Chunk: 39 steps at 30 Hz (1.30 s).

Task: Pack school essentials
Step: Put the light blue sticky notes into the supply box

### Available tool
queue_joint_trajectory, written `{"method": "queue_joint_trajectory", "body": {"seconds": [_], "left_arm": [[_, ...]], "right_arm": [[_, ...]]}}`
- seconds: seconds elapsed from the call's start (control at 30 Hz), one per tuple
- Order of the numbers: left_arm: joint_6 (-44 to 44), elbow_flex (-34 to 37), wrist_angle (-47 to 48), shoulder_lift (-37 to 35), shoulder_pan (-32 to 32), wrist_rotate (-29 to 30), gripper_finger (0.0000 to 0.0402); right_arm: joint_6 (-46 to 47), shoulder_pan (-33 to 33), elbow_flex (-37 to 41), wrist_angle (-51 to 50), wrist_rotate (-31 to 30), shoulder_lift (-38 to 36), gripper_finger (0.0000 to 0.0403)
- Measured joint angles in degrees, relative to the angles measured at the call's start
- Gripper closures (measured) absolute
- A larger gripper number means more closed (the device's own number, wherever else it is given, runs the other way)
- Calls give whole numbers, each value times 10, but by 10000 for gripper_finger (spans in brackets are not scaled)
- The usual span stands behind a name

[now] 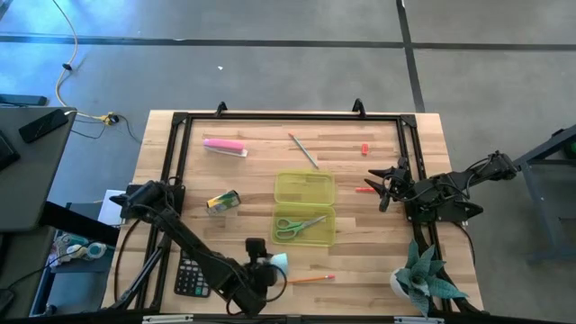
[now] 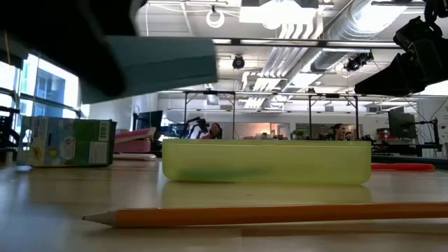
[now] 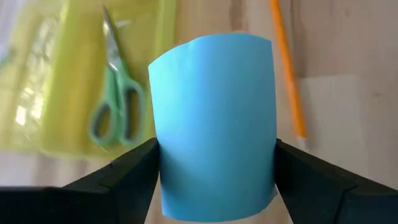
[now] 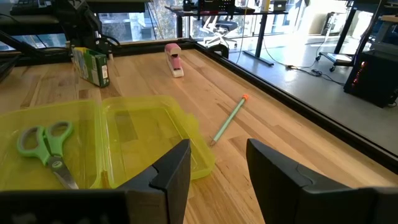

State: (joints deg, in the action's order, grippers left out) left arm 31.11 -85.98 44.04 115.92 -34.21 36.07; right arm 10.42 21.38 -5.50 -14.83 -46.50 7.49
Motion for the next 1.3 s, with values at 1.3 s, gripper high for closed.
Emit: {"method": "queue_joint_trajectory", "body": {"seconds": [1.3], "left_arm": [[-393, -9, -176, -4, 299, -378, 119]], "right_arm": [[0, 0, 0, 0, 2, 12, 256]]}}
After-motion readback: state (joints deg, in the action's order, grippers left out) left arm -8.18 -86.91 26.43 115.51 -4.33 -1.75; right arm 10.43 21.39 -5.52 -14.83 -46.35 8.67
